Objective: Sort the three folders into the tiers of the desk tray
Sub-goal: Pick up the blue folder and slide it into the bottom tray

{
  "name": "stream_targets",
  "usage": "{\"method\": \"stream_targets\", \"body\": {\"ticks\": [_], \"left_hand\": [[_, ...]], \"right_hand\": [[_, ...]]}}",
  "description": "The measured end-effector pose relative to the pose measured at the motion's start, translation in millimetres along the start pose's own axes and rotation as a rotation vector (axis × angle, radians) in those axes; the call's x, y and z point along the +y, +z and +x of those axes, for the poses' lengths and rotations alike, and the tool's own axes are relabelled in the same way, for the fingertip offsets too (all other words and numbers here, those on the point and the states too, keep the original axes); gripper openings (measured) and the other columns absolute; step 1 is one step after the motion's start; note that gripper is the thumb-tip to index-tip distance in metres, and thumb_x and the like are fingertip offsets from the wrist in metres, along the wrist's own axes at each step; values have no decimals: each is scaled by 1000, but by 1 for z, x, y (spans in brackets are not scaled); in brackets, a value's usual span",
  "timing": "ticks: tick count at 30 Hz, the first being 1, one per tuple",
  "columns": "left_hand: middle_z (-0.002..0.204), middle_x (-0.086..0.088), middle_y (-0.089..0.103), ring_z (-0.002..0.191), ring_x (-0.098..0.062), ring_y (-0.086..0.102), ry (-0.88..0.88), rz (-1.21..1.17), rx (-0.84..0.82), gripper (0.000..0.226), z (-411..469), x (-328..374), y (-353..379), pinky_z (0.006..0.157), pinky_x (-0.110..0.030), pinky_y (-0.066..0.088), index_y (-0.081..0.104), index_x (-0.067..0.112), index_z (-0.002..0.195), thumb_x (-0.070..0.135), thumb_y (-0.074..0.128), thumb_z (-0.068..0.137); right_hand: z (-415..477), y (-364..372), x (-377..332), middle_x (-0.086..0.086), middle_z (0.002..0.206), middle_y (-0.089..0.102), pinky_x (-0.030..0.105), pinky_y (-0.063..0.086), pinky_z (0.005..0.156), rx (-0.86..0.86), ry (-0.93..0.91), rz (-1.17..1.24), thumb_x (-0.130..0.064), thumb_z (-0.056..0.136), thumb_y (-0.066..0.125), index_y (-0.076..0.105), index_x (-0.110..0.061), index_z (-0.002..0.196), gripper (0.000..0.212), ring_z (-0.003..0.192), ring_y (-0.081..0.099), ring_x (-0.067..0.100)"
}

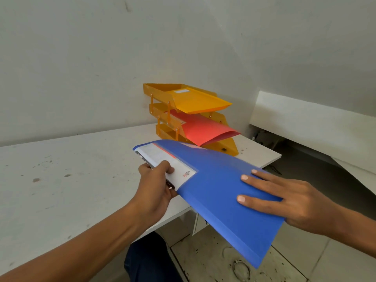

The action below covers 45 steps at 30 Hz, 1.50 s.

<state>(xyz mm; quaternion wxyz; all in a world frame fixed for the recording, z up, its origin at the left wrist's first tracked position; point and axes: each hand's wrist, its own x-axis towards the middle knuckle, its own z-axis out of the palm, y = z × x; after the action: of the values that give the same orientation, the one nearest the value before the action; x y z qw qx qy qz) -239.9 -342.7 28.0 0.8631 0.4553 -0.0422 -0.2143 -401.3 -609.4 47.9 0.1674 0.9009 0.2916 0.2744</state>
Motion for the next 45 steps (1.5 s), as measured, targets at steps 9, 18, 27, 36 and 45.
{"method": "stream_targets", "body": {"ticks": [9,18,27,36,45], "left_hand": [[128,-24,58,101,-42,69,-328,-4,-144,53,32,-67,6,69,-55,58,33,14,138,-6,49,90],[130,-22,55,105,-40,67,-340,3,-199,45,82,-96,58,73,-60,58,31,16,132,-7,45,96],[130,-19,55,111,-41,63,-339,-108,-185,52,105,-107,66,75,-61,57,31,22,137,-6,47,95],[125,-17,63,111,-41,65,-475,-69,-268,29,114,-109,71,81,-61,55,41,20,132,14,37,105],[119,-21,66,108,-38,66,-528,-45,-101,33,128,-117,56,71,-52,60,45,6,134,21,39,105]], "right_hand": [[-73,18,1,4,156,35,33,47,97,-151,76,10,-19,86,59,35,-35,148,68,142,35,30],[-105,42,50,-2,158,30,17,41,104,-186,295,234,-33,99,40,38,-38,146,47,143,33,18],[-107,70,88,2,159,27,23,35,107,-221,264,203,-40,96,43,39,-36,146,50,147,24,27],[-128,83,106,-3,159,28,18,52,93,-212,400,386,-30,94,44,42,-39,144,50,145,30,17],[-101,90,103,-6,161,21,28,43,104,-317,286,258,0,77,75,35,-39,148,90,147,22,21]]}}
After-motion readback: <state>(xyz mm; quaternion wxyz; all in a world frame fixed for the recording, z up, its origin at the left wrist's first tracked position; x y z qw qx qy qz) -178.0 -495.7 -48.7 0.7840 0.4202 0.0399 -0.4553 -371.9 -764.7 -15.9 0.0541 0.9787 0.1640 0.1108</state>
